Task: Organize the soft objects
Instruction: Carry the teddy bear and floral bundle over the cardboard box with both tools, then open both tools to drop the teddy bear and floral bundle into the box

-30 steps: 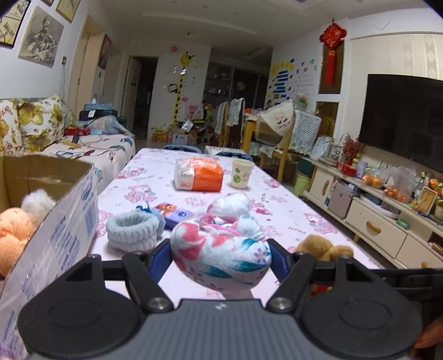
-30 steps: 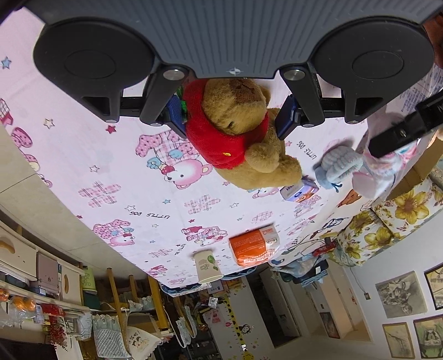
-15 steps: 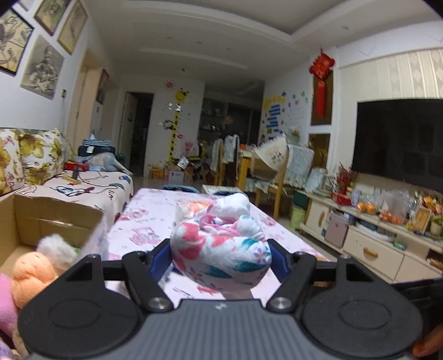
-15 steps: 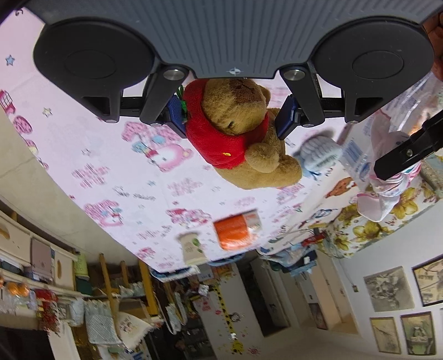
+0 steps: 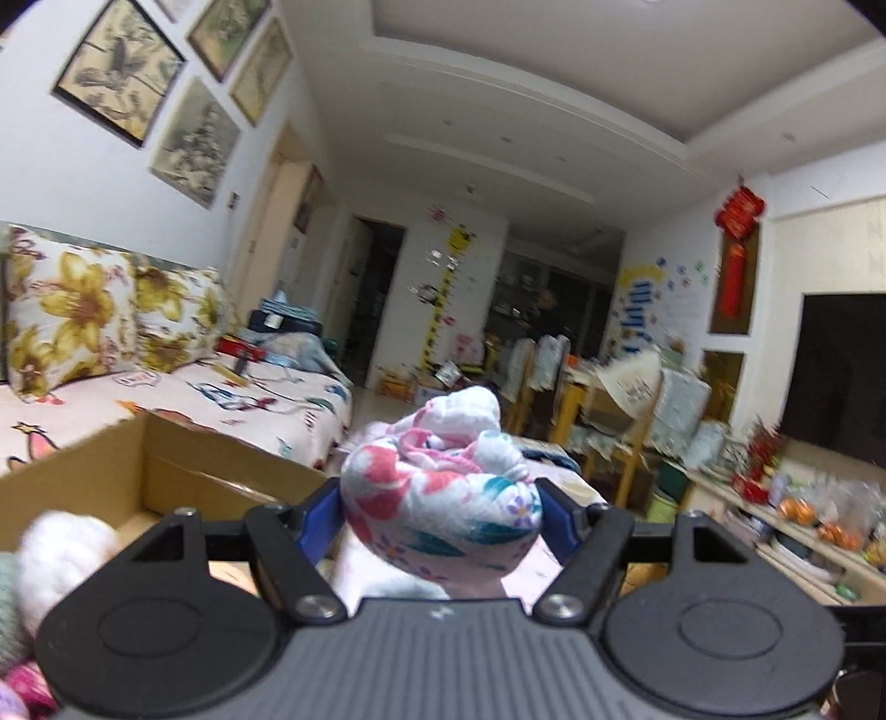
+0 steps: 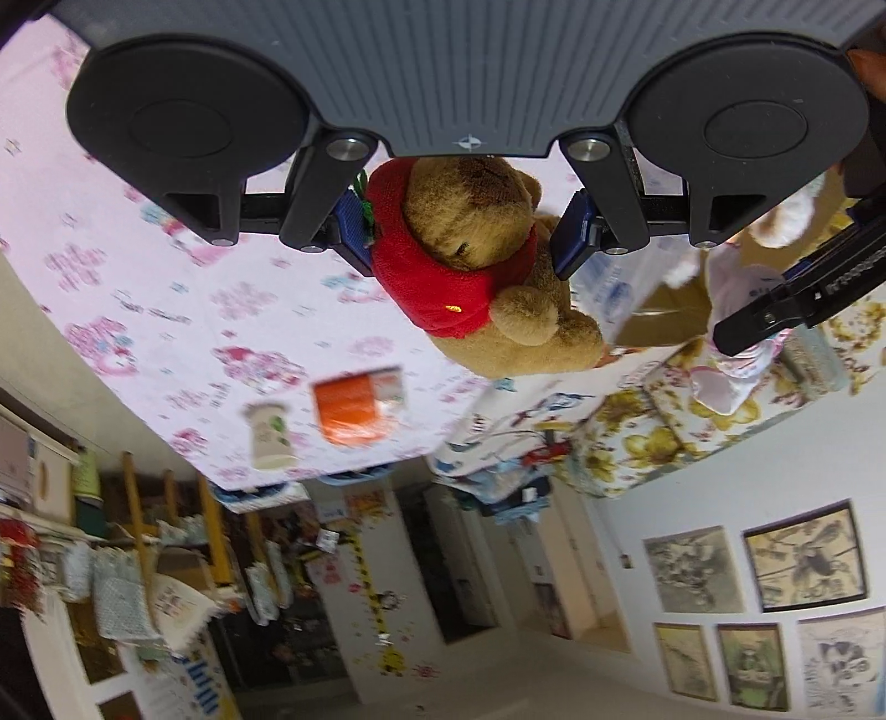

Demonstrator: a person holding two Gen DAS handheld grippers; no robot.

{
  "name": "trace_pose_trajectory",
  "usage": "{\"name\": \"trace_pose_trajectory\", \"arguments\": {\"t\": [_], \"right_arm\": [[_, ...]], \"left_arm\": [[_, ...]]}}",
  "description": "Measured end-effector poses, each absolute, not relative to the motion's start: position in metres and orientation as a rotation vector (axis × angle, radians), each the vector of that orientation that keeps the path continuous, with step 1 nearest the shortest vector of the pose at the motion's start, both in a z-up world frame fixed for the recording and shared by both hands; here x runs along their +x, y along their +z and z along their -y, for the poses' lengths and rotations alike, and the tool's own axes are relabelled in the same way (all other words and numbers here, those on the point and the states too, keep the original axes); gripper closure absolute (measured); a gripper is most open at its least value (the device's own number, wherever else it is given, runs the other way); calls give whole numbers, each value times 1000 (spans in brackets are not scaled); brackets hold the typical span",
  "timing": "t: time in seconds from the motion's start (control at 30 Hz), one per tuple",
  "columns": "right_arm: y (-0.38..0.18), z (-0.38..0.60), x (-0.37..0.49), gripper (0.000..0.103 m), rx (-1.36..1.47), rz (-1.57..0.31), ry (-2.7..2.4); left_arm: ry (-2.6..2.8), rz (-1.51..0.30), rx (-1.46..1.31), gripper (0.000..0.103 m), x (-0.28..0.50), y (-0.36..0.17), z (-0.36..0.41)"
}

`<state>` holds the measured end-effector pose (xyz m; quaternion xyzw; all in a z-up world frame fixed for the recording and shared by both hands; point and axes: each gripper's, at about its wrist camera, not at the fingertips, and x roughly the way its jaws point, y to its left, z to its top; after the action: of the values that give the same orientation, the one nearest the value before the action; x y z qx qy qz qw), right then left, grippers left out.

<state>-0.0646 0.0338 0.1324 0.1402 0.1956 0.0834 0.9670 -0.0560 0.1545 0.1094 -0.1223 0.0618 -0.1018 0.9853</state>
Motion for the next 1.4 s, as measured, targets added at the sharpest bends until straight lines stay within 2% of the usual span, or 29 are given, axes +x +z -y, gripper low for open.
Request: {"name": "trace_pose_trajectory", "arguments": {"t": [0.37, 0.77, 1.23, 1.4], "right_arm": [[151, -74, -31, 19, 256, -392, 331], [150, -125, 21, 19, 188, -446, 426], [143, -160, 57, 19, 133, -529, 441], [140, -164, 61, 16, 119, -559, 457]], "left_arm": [[23, -139, -286, 31, -41, 115, -200], [165, -302, -328, 31, -9, 108, -244], [200, -395, -386, 31, 4, 102, -265], [211, -397, -399, 27, 4, 101, -268]]}}
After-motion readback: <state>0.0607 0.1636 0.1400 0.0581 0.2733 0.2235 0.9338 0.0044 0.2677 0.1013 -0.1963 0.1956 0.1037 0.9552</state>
